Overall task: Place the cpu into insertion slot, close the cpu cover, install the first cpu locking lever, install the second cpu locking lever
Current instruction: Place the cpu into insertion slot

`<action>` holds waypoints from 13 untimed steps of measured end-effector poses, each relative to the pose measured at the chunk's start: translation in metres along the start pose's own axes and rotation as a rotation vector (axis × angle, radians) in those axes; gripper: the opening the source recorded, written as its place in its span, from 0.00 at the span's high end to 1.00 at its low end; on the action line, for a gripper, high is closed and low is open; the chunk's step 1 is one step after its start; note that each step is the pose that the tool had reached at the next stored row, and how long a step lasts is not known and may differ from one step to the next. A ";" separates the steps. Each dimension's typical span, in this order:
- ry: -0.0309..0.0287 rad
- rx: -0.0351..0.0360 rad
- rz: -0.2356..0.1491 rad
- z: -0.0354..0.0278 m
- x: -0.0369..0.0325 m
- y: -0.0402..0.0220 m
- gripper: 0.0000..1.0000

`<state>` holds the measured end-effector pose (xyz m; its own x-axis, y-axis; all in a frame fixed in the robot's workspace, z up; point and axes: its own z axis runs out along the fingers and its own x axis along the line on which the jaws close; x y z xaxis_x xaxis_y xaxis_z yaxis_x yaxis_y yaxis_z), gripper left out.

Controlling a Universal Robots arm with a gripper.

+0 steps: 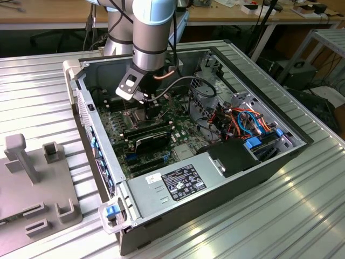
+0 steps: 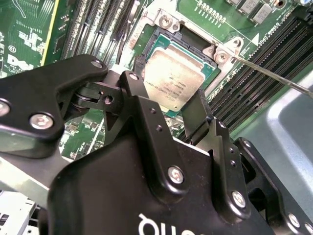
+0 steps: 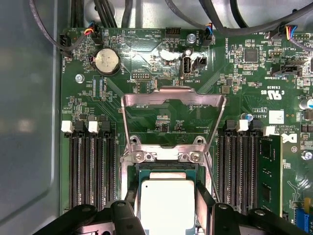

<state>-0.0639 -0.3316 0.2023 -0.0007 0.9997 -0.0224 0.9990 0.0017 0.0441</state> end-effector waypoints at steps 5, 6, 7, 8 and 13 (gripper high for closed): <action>-0.0002 0.0002 0.000 0.0026 0.0000 0.0007 0.45; -0.0001 0.0001 0.000 0.0032 0.0001 0.0007 0.45; -0.0002 0.0002 0.000 0.0036 0.0001 0.0008 0.45; -0.0004 0.0004 0.000 0.0048 0.0000 0.0007 0.45; 0.0010 0.0002 0.000 0.0064 0.0001 0.0006 0.45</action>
<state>-0.0630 -0.3316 0.1959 -0.0007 0.9998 -0.0214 0.9990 0.0016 0.0439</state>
